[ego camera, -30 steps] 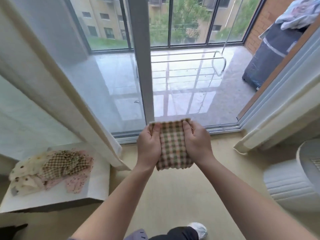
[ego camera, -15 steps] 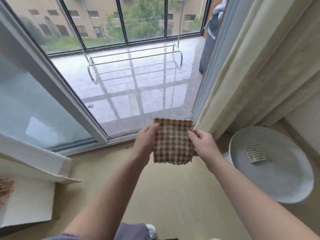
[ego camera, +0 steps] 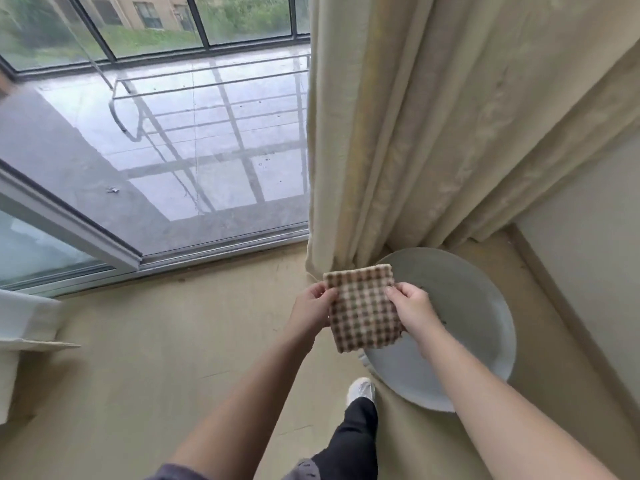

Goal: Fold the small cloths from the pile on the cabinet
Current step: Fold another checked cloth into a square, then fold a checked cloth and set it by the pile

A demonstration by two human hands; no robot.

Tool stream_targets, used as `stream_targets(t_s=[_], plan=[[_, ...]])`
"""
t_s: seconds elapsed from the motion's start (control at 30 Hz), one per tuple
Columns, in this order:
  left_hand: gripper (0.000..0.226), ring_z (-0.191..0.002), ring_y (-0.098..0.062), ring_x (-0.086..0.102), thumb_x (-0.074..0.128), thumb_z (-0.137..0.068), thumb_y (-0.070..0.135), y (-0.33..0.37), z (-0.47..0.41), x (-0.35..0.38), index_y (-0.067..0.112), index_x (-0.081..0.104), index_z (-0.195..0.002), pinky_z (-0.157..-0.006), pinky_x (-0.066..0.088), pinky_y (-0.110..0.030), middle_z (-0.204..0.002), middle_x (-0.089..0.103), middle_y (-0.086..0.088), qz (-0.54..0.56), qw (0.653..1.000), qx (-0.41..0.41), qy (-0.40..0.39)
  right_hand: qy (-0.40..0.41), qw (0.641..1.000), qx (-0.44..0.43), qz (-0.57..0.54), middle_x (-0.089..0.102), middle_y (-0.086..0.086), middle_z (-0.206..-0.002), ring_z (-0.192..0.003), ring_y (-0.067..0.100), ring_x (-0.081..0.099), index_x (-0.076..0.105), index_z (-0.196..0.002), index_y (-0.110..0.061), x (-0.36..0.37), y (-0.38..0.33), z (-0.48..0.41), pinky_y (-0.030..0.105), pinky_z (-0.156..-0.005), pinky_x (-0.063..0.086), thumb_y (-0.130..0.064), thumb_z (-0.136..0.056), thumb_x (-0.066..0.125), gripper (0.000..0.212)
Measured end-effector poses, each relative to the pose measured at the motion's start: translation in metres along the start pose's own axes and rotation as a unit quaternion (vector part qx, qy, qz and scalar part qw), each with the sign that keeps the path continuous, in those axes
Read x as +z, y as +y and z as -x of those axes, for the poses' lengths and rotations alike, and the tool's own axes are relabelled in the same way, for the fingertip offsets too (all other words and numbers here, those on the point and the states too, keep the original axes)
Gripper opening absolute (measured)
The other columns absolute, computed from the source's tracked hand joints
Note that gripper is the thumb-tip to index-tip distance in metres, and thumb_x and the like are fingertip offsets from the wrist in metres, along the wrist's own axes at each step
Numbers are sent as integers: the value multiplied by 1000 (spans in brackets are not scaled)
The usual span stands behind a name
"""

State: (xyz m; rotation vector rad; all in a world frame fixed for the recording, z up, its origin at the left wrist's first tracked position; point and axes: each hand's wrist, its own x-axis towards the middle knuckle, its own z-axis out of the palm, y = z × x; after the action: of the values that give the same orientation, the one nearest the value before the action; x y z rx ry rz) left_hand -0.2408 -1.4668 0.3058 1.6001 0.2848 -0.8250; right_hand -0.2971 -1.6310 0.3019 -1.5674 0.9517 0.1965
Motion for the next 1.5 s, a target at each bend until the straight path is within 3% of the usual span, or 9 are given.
stream_targets(t_s=[0.13, 0.37, 0.47, 0.57, 0.77, 0.97, 1.2, 1.37, 1.5], plan=[[19, -78, -17, 62, 56, -88, 16, -20, -48, 58, 6, 69, -98, -83, 56, -47, -88, 68, -6, -72, 996, -48, -23, -8, 997, 50, 63, 67, 7, -80, -78, 24, 60, 64, -82, -7, -55, 39, -47, 34, -73, 47, -15, -95, 57, 17], [17, -81, -17, 62, 51, -89, 20, -83, -149, 179, 16, 67, -93, -74, 53, -36, -86, 68, 1, -165, 981, -101, 4, -2, 979, 116, 167, 69, 15, -87, -85, 31, 63, 64, -86, -1, -127, 105, -164, 36, -71, 47, -19, -95, 56, 21], [18, -81, -14, 59, 49, -91, 18, -111, -181, 201, 17, 66, -97, -72, 50, -30, -93, 67, 1, -173, 976, -123, 41, -21, 973, 114, 201, 66, 14, -83, -68, 22, 56, 60, -83, -5, -130, 132, -210, 26, -58, 42, -16, -97, 55, 18], [22, -85, -12, 57, 46, -94, 15, -146, -216, 210, 14, 65, -106, -61, 41, -19, -98, 65, 1, -182, 968, -150, 85, -52, 960, 109, 251, 66, 11, -94, -78, 21, 52, 64, -94, -7, -120, 166, -249, 29, -63, 33, -20, -98, 55, 17], [21, -88, -14, 57, 44, -98, 15, -195, -287, 216, 12, 64, -104, -70, 40, -24, -97, 65, 0, -162, 968, -134, 133, -40, 965, 60, 251, 59, 4, -84, -81, 22, 54, 55, -85, -12, -99, 214, -318, 30, -65, 32, -18, -97, 55, 14], [18, -77, -7, 54, 45, -99, 15, -214, -324, 222, 13, 61, -93, -59, 37, -16, -88, 62, 3, -164, 968, -122, 148, 5, 973, 43, 229, 67, 18, -91, -80, 25, 57, 63, -89, -2, -89, 239, -356, 26, -61, 26, -7, -96, 56, 11], [10, -89, -19, 59, 51, -98, 21, -220, -336, 230, 15, 59, -96, -77, 46, -31, -94, 64, 1, -204, 948, -132, 207, 58, 964, 62, 250, 69, 19, -95, -91, 35, 64, 65, -94, 2, -80, 253, -366, 30, -65, 32, -8, -92, 61, 11], [12, -87, -17, 57, 56, -95, 31, -214, -335, 231, 20, 52, -93, -73, 45, -31, -98, 59, 2, -239, 922, -185, 243, 109, 951, 58, 282, 62, 21, -106, -99, 38, 61, 62, -101, -2, -76, 249, -362, 41, -82, 47, -14, -85, 70, 21], [10, -83, -14, 53, 52, -96, 27, -204, -344, 225, 20, 54, -90, -71, 43, -30, -98, 59, 3, -240, 922, -168, 253, 86, 962, 45, 256, 69, 19, -102, -96, 34, 64, 66, -99, -1, -66, 242, -371, 35, -77, 45, -12, -86, 69, 17]])
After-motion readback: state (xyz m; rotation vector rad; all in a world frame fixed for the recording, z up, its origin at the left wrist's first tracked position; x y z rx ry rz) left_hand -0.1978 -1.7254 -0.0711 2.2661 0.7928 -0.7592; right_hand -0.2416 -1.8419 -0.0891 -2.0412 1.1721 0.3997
